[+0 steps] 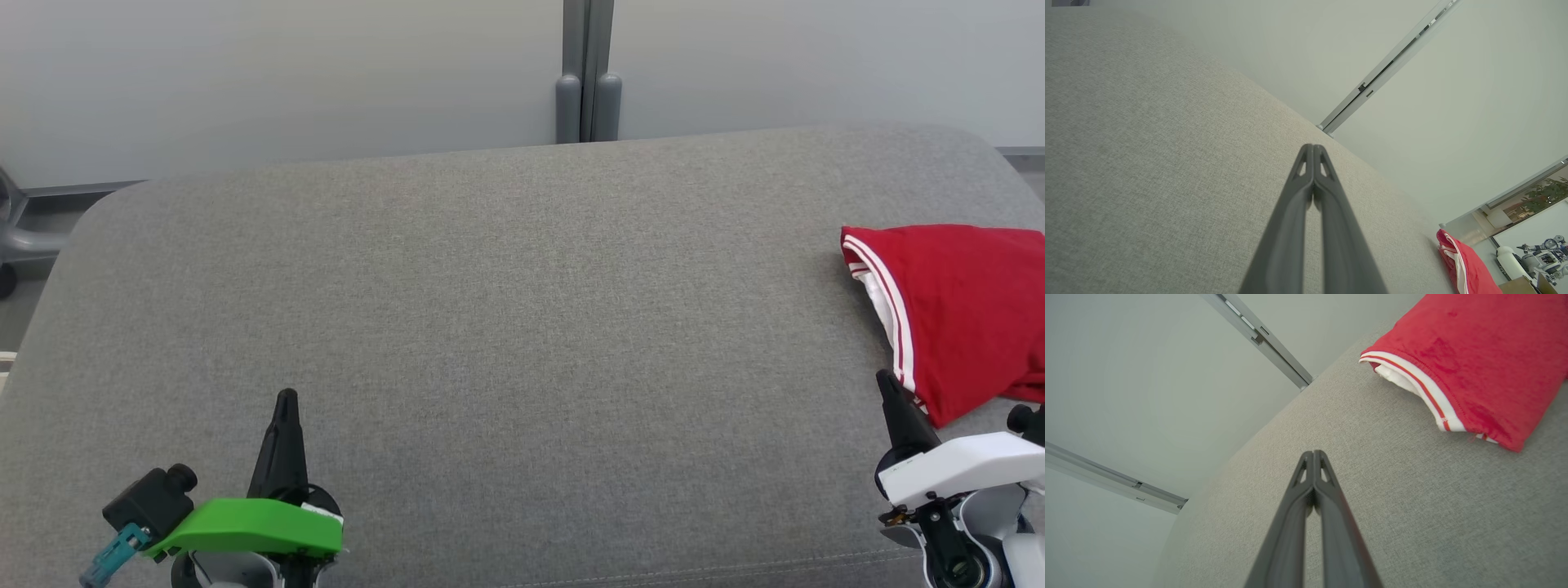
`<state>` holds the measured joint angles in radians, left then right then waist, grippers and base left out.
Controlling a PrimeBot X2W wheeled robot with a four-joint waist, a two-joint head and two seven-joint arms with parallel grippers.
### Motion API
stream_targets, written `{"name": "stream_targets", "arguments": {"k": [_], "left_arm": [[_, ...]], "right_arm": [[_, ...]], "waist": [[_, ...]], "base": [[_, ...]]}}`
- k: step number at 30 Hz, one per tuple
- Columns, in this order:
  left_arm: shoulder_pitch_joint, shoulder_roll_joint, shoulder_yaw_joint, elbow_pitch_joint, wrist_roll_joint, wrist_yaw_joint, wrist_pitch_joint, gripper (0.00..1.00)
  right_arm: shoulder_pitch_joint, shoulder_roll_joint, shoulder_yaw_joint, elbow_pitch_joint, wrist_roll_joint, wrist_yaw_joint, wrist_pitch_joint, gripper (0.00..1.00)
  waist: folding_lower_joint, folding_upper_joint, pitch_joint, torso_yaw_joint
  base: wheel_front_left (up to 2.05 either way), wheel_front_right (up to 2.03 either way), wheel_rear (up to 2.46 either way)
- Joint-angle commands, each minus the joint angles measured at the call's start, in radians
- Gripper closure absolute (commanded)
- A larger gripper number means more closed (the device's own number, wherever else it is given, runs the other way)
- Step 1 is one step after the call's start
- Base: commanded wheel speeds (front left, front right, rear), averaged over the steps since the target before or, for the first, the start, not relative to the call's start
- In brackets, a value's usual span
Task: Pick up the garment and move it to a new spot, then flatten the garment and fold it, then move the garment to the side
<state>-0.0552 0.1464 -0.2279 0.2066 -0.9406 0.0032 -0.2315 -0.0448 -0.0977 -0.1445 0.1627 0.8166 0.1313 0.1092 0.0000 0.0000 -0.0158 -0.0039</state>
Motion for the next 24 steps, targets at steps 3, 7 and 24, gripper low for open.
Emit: {"name": "stream_targets", "arguments": {"k": [3, 7, 24], "left_arm": [[-0.037, -0.002, 0.003, 0.0, -0.055, -0.014, -0.007, 1.0], [-0.044, -0.009, 0.002, 0.006, -0.101, -0.022, -0.008, 1.0], [-0.072, -0.032, -0.002, 0.031, -0.267, -0.053, -0.013, 1.0]], "right_arm": [[-0.039, -0.01, -0.018, 0.01, 0.064, 0.0, 0.02, 1.0], [-0.052, -0.013, -0.032, 0.028, 0.113, 0.0, 0.039, 1.0], [-0.103, -0.021, -0.086, 0.094, 0.293, 0.0, 0.106, 1.0]], "waist": [[0.0, 0.0, 0.001, 0.0], [0.0, 0.0, 0.002, 0.0], [0.0, 0.0, 0.007, 0.001]], "base": [[0.0, 0.0, 0.0], [0.0, 0.0, 0.0], [0.0, 0.0, 0.0]]}}
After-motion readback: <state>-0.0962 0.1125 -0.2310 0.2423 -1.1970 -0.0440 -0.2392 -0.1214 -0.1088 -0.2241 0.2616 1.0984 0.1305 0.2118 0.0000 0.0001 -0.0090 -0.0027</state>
